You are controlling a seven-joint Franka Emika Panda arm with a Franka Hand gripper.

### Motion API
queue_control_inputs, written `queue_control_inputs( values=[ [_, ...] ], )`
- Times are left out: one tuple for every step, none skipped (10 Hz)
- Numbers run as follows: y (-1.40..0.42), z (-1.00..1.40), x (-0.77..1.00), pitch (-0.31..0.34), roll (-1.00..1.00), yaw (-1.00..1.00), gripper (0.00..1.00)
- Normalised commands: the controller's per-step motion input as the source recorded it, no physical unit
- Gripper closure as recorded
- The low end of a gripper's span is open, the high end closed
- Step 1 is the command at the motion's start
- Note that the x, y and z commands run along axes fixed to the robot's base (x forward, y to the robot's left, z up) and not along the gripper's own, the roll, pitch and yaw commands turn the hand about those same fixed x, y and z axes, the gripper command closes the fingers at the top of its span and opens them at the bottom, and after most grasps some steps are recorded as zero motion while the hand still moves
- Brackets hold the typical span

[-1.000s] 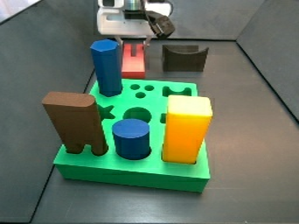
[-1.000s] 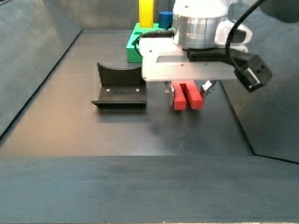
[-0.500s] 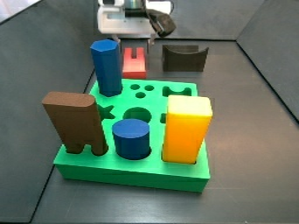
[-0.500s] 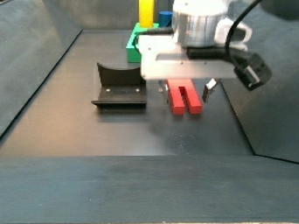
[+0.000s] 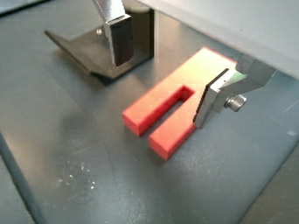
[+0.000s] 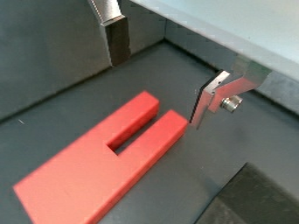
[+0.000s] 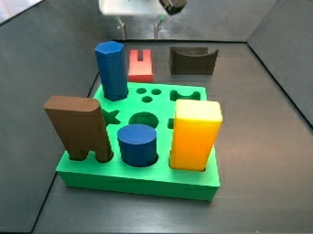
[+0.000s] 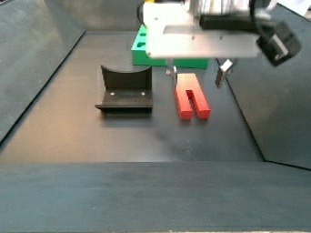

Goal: Pick up the double-square object. Move up. Rotate the double-square object. Place the double-square object on the fixture. Regrasp the double-square object. Move to above the board. Insert the double-square object.
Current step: Rotate the double-square object.

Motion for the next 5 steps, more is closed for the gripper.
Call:
queue_control_inputs(
  values=[
    [0.0, 0.81, -0.03, 0.079, 0.11, 0.01, 0.0],
    [0.0, 0.67, -0.03, 0.081, 0.12, 0.01, 0.0],
    [0.0, 0.0, 0.0, 0.0, 0.0, 1.0, 0.0],
    [0.0, -0.18, 0.0, 0.0, 0.0, 1.0, 0.0],
    [0.01, -0.29, 0.01, 0.0, 0.0, 1.0, 0.0]
  ],
)
